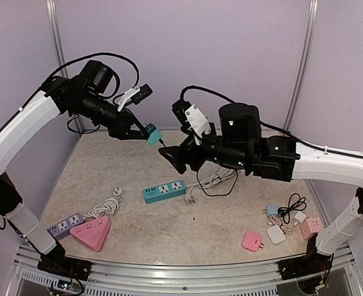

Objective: Insert the plug
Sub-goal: Pick up the plug from the center of the board.

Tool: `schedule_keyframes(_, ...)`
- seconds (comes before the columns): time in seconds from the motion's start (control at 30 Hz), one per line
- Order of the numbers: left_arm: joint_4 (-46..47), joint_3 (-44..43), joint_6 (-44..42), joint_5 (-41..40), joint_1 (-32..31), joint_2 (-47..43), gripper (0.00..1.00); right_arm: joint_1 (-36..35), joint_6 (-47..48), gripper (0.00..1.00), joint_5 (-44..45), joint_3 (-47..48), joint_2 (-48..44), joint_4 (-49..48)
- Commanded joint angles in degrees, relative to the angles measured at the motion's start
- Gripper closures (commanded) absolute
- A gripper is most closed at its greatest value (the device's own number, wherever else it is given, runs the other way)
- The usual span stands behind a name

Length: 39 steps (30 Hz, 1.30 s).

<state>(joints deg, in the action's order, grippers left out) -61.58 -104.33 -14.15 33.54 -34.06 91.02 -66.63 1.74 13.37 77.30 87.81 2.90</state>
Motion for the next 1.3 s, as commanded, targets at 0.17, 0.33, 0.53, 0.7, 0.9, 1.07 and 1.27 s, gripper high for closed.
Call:
schedule_keyframes(0.17,-4.5,-1.4,-27.0,-41.7,-8.7,-5.8,1.0,12.7,-31.8,0.1,-11.9,-2.2,-9.7,5.3)
schedule_keyframes(0.33,3.3,9.9,-50.7,-69.2,-16.6,-12.0,1.0,14.6,-42.0,0.16,-15.0,-0.5,-9.2,6.6)
schedule_keyframes(0.53,52.2,45.1,-101.8,-67.3,-21.6,-32.7,1.0,14.2,-48.3,0.2,-23.6,-0.2,-5.5,-2.2)
schedule_keyframes(0.7,73.0,60.5,-117.8,-55.6,-22.7,-41.1,1.0,11.6,-49.2,0.19,-30.1,2.7,0.1,-6.5)
schedule_keyframes(0.9,82.7,68.1,-122.5,-51.7,-22.9,-42.5,1.0,8.6,-50.0,0.18,-35.7,6.7,6.3,-7.9)
schedule_keyframes(1.07,84.1,69.0,-121.6,-50.4,-23.1,-41.9,1.0,8.5,-50.4,0.24,-40.0,10.6,10.3,-9.3)
schedule_keyframes(1.27,86.7,70.5,-121.6,-48.9,-23.1,-41.2,1.0,10.2,-54.9,0.32,-40.3,11.0,13.6,-10.3)
